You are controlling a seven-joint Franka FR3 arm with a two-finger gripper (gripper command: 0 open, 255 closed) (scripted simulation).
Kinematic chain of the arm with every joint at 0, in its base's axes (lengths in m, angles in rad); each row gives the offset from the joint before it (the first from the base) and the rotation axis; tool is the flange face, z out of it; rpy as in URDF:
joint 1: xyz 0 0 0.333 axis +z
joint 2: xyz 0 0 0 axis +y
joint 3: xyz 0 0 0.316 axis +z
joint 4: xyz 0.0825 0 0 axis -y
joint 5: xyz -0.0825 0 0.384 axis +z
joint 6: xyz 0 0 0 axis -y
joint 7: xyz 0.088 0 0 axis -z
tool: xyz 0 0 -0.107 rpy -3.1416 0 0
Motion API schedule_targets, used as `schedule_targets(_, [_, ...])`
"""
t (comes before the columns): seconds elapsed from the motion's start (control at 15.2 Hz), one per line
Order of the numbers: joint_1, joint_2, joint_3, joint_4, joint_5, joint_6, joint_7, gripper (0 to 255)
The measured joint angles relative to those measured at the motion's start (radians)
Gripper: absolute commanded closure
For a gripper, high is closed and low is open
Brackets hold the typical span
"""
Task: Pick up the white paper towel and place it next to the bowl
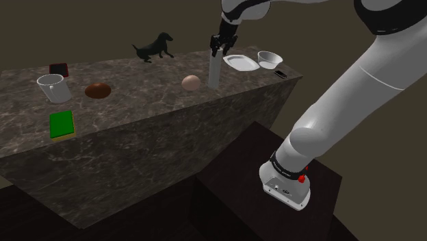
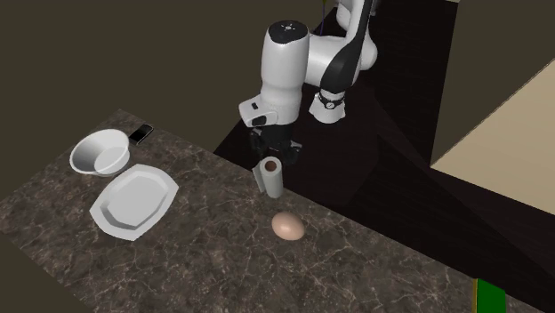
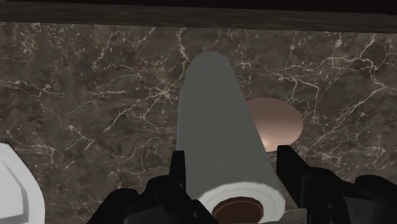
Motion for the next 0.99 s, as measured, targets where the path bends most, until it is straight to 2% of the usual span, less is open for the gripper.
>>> schedule_targets(0.99, [0.001, -0.043, 0.007, 0.159, -0.009, -0.201, 0.008, 255])
